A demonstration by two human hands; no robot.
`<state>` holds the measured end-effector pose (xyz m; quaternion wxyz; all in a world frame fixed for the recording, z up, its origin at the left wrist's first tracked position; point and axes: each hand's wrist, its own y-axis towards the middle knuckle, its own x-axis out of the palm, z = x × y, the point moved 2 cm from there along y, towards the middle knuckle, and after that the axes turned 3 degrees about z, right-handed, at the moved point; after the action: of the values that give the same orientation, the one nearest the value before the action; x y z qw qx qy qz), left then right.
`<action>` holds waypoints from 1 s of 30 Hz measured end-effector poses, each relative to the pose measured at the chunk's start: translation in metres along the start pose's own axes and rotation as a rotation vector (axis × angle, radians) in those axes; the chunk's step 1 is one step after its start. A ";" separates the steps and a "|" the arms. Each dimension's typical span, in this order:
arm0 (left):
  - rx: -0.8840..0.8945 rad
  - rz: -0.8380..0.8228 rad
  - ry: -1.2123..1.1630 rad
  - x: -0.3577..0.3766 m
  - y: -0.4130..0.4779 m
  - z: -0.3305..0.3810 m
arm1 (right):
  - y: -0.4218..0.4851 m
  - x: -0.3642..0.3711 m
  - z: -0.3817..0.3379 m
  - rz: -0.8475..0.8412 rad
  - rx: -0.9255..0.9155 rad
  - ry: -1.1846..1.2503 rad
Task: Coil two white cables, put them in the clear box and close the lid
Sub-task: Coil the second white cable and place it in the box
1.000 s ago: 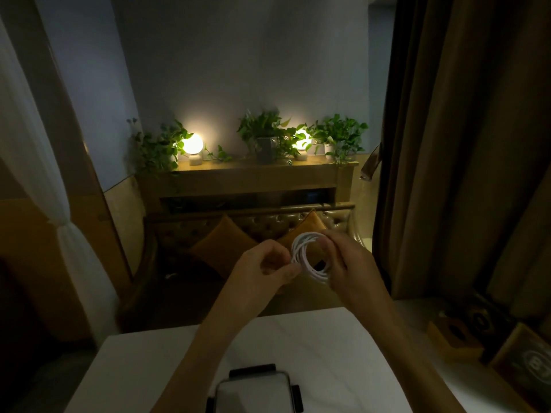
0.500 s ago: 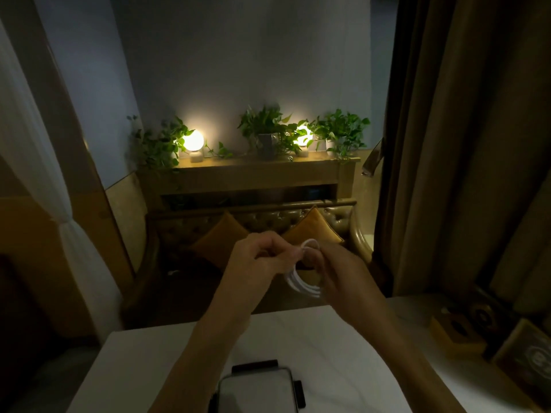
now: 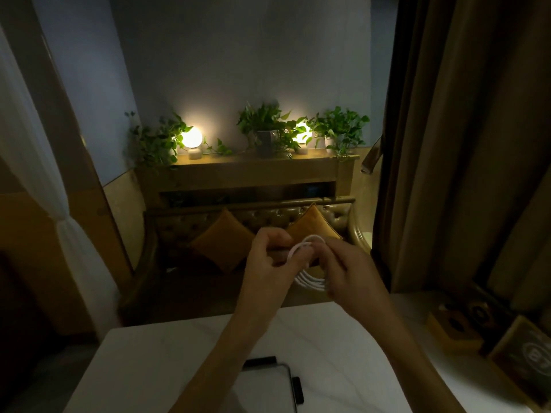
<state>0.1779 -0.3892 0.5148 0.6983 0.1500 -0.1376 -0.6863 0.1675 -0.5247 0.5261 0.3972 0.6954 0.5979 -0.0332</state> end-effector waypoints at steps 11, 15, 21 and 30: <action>-0.580 -0.303 -0.410 -0.015 0.003 -0.019 | 0.002 -0.002 -0.006 -0.065 0.070 0.248; -0.603 -0.338 -0.475 -0.008 -0.002 -0.013 | 0.003 -0.001 -0.004 0.031 -0.043 0.140; -0.649 -0.484 -0.783 -0.018 -0.001 -0.004 | 0.002 -0.010 -0.006 0.006 -0.083 0.161; -0.531 -0.143 -0.552 -0.032 0.008 -0.021 | 0.004 -0.021 -0.004 -0.185 0.175 0.441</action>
<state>0.1927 -0.3565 0.4986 0.5998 -0.2173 -0.1270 -0.7596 0.1636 -0.5388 0.5420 0.1908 0.6599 0.7260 0.0312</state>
